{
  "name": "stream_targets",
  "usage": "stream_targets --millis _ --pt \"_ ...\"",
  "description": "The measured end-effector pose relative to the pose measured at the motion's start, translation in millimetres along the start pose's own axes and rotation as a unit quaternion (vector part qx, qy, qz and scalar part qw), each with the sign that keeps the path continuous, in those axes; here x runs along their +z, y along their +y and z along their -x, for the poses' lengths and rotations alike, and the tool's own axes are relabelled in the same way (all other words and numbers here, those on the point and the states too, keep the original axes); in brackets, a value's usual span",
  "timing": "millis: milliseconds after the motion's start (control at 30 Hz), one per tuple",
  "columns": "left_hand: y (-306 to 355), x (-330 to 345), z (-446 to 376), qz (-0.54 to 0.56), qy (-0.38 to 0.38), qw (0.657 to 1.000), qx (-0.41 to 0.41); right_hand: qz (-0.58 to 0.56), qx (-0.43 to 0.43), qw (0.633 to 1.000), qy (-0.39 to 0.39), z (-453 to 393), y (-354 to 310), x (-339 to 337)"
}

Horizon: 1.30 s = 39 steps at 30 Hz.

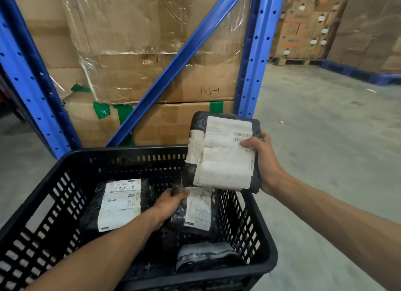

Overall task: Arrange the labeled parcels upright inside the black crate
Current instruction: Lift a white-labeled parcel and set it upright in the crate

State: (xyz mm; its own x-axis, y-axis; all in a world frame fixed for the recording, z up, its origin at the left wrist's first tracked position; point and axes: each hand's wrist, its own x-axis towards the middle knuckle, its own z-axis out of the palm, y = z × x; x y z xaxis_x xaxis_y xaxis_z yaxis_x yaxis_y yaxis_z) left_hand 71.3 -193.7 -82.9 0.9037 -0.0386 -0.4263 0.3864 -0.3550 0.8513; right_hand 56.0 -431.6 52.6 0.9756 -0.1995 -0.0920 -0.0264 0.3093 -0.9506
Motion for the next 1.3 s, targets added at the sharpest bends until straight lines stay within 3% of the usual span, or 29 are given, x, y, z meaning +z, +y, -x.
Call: stream_targets --millis 300,400,500,567,733,800,933,1067,1133,1200,1300 --pt "-23.2 2.5 -39.0 0.016 -0.031 0.995 -0.098 0.082 0.002 0.996 -0.034 -11.2 14.2 12.8" --pt "-28.5 2.7 -41.5 0.071 -0.057 0.979 -0.181 0.088 0.012 0.995 -0.038 -12.4 21.7 17.7" --pt "-36.2 10.4 -39.3 -0.006 -0.08 0.973 -0.215 0.101 0.026 0.993 -0.046 -12.2 28.3 23.7" --pt "-42.0 16.0 -38.4 -0.129 -0.048 0.973 -0.187 0.115 0.039 0.991 -0.049 -9.2 32.9 27.5" --pt "-31.4 21.6 -23.6 -0.199 -0.066 0.965 -0.156 0.127 0.061 0.989 -0.042 -3.2 38.6 35.9" --pt "-23.7 20.6 -14.7 -0.156 -0.089 0.968 -0.176 0.12 0.062 0.99 -0.044 -1.5 38.0 36.1" --pt "-4.3 5.4 0.6 0.083 -0.045 0.985 -0.146 0.07 0.064 0.994 -0.049 1.6 38.2 28.7" --pt "39.9 -17.9 22.4 0.268 -0.149 0.95 -0.066 0.035 0.045 0.997 -0.048 3.1 36.6 20.6" --pt "60.7 -22.4 19.8 0.306 -0.127 0.942 -0.058 0.026 0.037 0.998 -0.042 6.0 36.2 19.6" --pt "62.0 -31.3 24.2 0.325 -0.141 0.935 0.008 0.021 0.038 0.998 -0.04 8.4 39.1 20.7" --pt "57.5 -30.0 31.9 0.266 -0.132 0.947 0.122 0.017 0.066 0.997 -0.032 6.7 45.1 24.5"
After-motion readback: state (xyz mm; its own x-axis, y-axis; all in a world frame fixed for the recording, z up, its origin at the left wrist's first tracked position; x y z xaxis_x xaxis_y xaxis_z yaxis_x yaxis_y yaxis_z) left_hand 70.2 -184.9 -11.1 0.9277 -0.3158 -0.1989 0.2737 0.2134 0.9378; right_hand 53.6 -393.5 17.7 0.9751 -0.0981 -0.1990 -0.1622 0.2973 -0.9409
